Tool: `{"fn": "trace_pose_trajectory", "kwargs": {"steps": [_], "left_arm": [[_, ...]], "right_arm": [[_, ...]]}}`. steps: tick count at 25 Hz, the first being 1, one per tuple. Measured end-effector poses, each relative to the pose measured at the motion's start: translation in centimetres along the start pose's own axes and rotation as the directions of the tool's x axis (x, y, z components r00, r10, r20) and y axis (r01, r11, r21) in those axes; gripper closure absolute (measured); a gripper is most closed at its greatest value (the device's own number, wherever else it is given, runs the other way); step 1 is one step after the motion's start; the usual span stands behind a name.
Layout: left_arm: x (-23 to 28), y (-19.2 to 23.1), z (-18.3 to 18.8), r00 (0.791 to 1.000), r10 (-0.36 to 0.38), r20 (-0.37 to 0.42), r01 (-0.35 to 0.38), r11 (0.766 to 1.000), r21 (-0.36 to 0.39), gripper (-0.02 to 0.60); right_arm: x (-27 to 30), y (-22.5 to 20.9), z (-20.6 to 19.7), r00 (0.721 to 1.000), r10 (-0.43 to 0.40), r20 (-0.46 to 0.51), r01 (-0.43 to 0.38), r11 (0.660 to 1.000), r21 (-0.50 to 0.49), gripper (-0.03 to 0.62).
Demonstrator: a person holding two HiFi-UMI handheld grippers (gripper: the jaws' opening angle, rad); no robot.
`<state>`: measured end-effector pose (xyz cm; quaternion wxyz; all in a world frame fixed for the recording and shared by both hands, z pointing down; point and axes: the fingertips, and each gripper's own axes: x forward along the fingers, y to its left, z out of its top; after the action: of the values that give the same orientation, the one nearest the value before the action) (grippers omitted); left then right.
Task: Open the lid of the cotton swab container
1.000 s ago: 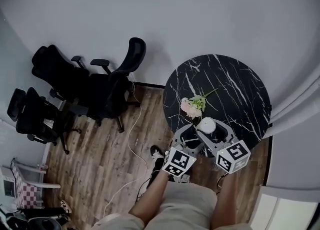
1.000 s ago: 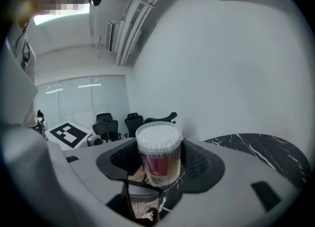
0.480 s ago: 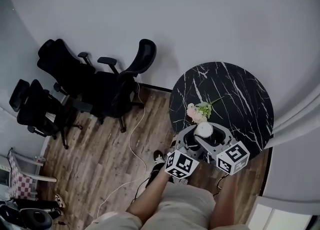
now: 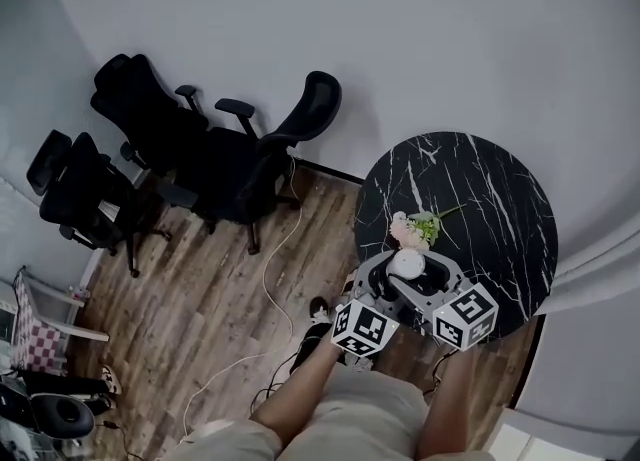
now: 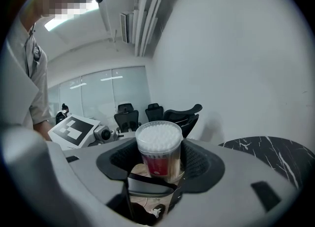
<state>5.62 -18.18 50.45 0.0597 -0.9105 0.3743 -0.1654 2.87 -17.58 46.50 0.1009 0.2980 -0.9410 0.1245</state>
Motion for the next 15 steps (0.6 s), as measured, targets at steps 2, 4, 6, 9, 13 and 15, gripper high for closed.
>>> {"fn": "trace_pose_trajectory", "kwargs": {"steps": [2, 4, 6, 9, 13, 15], "left_arm": [[0.0, 0.2, -0.1, 1.000, 0.008, -0.002, -0.008, 1.000, -0.004, 0.299], [0.2, 0.3, 0.0, 1.000, 0.014, 0.000, -0.014, 1.000, -0.009, 0.299], [0.4, 0.2, 0.1, 1.000, 0.010, 0.007, -0.010, 1.000, -0.027, 0.299], [0.9, -0.2, 0.2, 1.000, -0.006, 0.020, 0.007, 0.999, -0.051, 0.307], [1.6, -0.7, 0.8, 0.998, -0.033, 0.047, 0.036, 0.997, -0.073, 0.311], [1.8, -0.9, 0.8, 0.998, -0.047, 0.052, 0.052, 0.995, -0.087, 0.311]], "right_arm": [[0.3, 0.1, 0.0, 1.000, 0.005, -0.008, -0.005, 1.000, -0.006, 0.301], [0.3, 0.1, 0.0, 1.000, 0.001, -0.014, -0.002, 1.000, -0.011, 0.301], [0.1, -0.2, 0.0, 1.000, -0.006, -0.011, 0.006, 1.000, -0.005, 0.301], [-0.3, -0.8, -0.1, 1.000, -0.027, 0.000, 0.027, 1.000, 0.006, 0.299], [-1.1, -1.4, 0.1, 0.997, -0.052, 0.053, 0.050, 0.998, 0.037, 0.299], [-1.5, -1.5, 0.2, 0.996, -0.054, 0.071, 0.051, 0.998, 0.043, 0.299]]}}
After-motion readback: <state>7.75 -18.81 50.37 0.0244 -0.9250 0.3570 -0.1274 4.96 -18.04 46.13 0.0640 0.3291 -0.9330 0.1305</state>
